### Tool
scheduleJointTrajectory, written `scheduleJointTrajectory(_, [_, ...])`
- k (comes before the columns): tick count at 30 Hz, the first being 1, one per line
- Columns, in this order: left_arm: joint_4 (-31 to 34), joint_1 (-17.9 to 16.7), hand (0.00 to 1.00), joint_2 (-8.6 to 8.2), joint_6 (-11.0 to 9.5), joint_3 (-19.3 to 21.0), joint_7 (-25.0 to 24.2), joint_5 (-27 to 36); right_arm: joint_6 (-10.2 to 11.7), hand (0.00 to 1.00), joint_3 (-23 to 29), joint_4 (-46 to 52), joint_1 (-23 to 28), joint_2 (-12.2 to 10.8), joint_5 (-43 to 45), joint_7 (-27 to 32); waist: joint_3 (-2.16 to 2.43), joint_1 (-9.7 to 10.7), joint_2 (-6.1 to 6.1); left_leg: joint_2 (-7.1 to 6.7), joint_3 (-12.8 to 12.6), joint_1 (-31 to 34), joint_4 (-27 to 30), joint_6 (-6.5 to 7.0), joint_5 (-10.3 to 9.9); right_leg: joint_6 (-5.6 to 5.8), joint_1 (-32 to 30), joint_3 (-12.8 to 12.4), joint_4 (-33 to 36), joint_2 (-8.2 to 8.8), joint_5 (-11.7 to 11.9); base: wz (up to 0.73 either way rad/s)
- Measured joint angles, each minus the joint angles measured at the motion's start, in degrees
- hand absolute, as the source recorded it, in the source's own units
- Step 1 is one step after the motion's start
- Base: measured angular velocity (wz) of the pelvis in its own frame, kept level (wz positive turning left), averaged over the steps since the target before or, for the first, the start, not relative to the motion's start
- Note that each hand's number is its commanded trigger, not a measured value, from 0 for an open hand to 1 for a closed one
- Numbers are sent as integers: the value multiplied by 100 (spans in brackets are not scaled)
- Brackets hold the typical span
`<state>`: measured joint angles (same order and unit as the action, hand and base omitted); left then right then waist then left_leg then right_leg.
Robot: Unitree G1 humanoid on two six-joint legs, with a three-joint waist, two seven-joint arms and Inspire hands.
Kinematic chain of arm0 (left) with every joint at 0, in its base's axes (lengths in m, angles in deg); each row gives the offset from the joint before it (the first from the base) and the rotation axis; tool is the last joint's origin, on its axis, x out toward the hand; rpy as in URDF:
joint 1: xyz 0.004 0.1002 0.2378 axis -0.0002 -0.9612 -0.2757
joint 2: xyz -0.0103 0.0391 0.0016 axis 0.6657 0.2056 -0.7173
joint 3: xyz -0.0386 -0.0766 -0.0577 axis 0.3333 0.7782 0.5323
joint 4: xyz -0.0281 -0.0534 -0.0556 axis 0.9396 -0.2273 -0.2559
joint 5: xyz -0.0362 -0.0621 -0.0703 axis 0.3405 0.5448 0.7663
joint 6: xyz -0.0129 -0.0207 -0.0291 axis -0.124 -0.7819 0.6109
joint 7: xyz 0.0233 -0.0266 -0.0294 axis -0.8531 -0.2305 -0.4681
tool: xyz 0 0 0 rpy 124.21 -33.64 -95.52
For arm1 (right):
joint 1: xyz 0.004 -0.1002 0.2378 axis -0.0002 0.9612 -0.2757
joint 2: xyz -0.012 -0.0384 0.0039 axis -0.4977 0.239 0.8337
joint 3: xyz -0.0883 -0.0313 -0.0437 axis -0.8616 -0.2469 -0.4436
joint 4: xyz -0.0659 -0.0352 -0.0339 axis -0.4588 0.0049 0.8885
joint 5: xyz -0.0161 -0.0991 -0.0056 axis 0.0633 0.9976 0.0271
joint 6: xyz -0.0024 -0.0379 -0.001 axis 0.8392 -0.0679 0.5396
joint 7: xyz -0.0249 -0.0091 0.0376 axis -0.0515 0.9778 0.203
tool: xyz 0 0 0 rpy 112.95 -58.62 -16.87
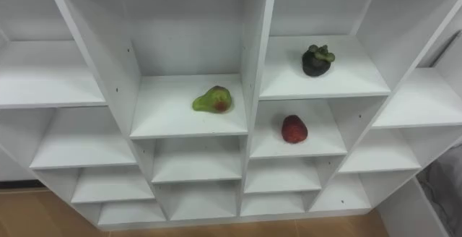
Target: Collect fruits from the closet
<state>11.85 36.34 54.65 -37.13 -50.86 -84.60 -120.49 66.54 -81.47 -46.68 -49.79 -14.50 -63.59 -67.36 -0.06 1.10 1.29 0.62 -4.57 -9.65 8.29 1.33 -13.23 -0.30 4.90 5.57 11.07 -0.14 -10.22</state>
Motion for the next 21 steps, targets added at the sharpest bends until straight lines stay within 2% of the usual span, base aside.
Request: scheduleJointTrajectory(21, [6,-6,100,3,-3,-9,13,1,0,0,5,12,7,1,2,68,14,13,-5,-3,0,15,-9,0,0,0,-9,0,-20,-1,0,0])
